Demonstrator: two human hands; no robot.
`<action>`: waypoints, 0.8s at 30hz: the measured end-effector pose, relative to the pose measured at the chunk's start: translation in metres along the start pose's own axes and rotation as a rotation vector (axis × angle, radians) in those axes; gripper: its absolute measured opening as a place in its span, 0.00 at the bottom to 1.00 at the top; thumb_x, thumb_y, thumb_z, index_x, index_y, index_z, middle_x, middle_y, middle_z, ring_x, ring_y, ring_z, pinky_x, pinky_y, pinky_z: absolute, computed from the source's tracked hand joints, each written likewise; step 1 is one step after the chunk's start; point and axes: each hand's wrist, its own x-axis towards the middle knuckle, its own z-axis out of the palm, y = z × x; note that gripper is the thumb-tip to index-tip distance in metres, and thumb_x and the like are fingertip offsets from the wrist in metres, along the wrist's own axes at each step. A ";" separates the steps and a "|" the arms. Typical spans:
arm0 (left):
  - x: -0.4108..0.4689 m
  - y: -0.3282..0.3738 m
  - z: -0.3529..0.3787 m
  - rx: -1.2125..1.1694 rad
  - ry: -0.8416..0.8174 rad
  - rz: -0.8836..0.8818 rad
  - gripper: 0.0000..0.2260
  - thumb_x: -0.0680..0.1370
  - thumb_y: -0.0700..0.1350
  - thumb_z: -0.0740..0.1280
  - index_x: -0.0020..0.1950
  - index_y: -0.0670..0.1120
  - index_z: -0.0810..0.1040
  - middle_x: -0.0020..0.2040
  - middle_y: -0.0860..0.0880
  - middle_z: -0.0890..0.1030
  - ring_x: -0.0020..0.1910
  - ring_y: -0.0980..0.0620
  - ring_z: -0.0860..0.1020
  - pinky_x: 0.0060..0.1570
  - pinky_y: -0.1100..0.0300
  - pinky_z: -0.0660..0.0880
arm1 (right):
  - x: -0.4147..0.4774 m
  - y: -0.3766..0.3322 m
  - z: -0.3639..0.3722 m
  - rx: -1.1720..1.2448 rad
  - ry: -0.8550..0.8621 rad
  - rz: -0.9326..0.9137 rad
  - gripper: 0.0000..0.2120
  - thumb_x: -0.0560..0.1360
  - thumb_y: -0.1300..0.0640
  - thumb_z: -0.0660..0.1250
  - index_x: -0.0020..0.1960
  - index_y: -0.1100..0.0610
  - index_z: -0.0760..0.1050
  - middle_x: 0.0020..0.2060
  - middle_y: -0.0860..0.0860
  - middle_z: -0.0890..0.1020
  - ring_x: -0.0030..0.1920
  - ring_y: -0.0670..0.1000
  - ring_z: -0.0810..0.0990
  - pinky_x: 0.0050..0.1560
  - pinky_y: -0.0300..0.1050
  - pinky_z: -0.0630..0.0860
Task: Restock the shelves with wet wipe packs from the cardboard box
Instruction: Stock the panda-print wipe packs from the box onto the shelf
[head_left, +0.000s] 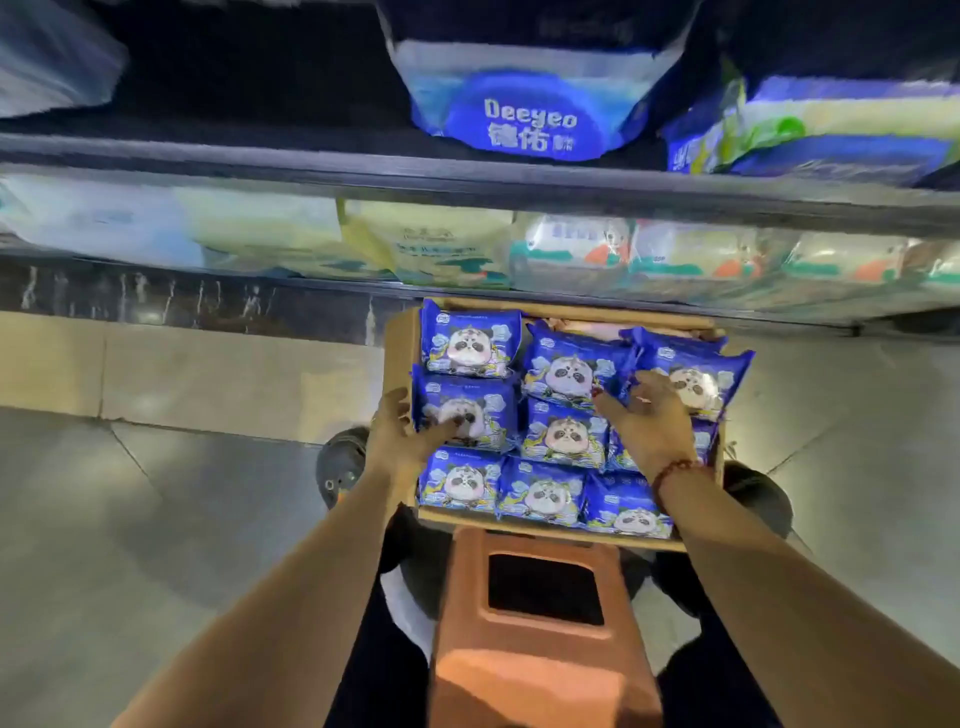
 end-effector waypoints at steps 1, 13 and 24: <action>0.003 -0.002 0.004 -0.071 -0.006 0.003 0.33 0.64 0.46 0.80 0.64 0.47 0.68 0.54 0.50 0.78 0.51 0.50 0.79 0.54 0.52 0.77 | 0.004 0.002 0.005 0.040 -0.007 0.027 0.28 0.70 0.53 0.74 0.67 0.57 0.67 0.58 0.51 0.73 0.57 0.51 0.73 0.61 0.46 0.70; 0.026 -0.025 0.015 -0.218 0.007 -0.035 0.26 0.66 0.45 0.80 0.59 0.45 0.72 0.50 0.46 0.83 0.43 0.47 0.85 0.44 0.48 0.82 | 0.030 0.010 0.034 0.124 0.127 0.087 0.34 0.65 0.48 0.77 0.63 0.61 0.66 0.49 0.53 0.74 0.51 0.53 0.75 0.55 0.46 0.74; 0.031 -0.026 0.022 -0.065 -0.083 0.005 0.26 0.55 0.56 0.80 0.48 0.53 0.77 0.44 0.55 0.85 0.45 0.49 0.84 0.49 0.45 0.80 | 0.025 0.005 0.041 0.298 -0.002 0.117 0.14 0.71 0.56 0.74 0.43 0.58 0.68 0.39 0.52 0.74 0.39 0.51 0.72 0.54 0.46 0.70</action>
